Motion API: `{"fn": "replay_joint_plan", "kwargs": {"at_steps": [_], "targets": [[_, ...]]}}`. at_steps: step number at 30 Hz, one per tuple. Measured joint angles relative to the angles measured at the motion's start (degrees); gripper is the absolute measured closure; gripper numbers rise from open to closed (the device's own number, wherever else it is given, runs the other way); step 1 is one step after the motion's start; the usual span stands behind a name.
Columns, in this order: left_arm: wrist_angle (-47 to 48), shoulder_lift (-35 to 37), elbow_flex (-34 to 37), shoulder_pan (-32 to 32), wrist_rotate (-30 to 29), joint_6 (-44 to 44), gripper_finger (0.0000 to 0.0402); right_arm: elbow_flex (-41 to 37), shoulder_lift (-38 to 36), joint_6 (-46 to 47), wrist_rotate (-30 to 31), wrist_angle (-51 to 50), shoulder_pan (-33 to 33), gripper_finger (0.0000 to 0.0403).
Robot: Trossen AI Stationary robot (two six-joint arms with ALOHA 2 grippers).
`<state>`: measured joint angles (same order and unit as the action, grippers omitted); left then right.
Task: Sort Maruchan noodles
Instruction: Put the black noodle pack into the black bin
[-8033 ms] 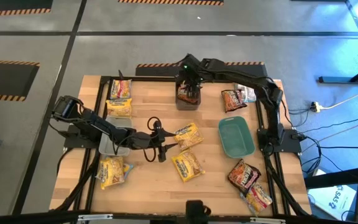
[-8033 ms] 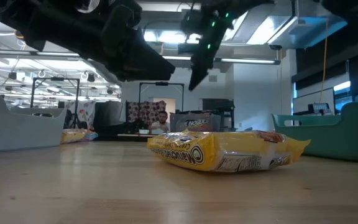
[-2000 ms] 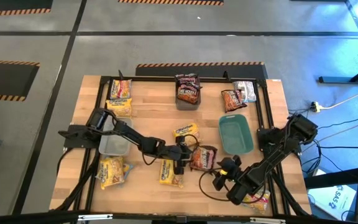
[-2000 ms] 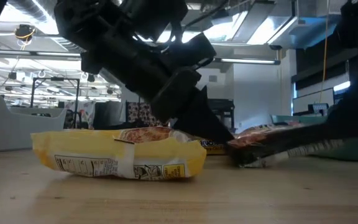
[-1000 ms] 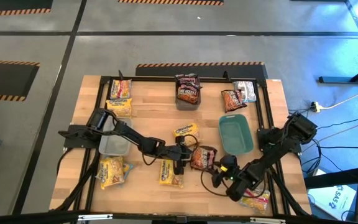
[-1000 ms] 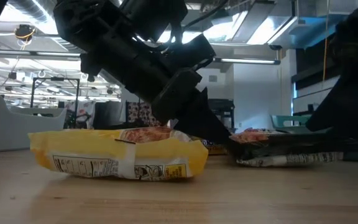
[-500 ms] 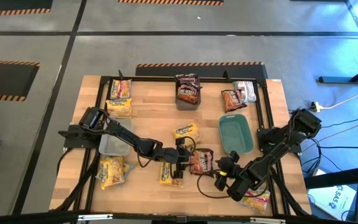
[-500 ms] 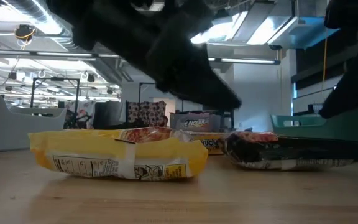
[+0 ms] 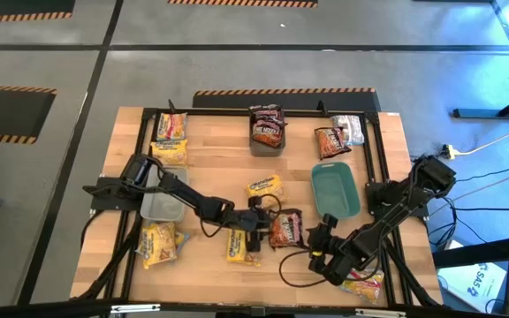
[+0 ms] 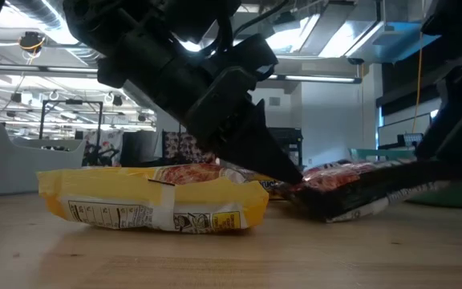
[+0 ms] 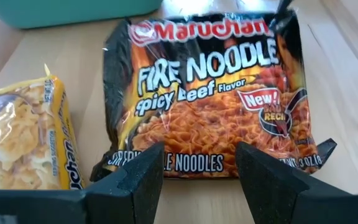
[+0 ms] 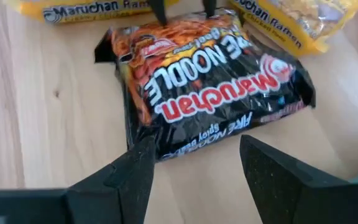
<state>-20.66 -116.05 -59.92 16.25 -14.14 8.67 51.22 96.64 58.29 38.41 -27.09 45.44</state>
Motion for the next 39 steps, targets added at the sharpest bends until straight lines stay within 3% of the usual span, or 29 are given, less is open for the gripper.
{"fn": "replay_joint_plan", "kwargs": {"at_steps": [5,11,16,31,39], "targets": [[0.62,-0.02,0.00,0.00,-0.23,0.25,0.0209,0.00,0.00,10.60,0.44,0.65,-0.97,0.0182],[0.92,-0.13,0.04,0.00,-0.24,0.27,0.0209,0.00,0.00,23.87,7.06,2.22,-1.50,0.0182],[0.92,-0.13,0.07,0.00,-0.25,0.24,0.0209,0.00,-0.18,21.28,7.15,6.21,-2.83,0.0182],[0.30,-0.15,0.07,0.02,-0.32,0.22,0.0209,-1.28,-2.60,19.29,3.31,5.96,-3.89,0.0180],[0.37,-0.15,0.07,0.01,-0.34,0.22,0.0209,-4.22,-2.58,22.31,1.98,6.14,-4.20,0.0121]]}}
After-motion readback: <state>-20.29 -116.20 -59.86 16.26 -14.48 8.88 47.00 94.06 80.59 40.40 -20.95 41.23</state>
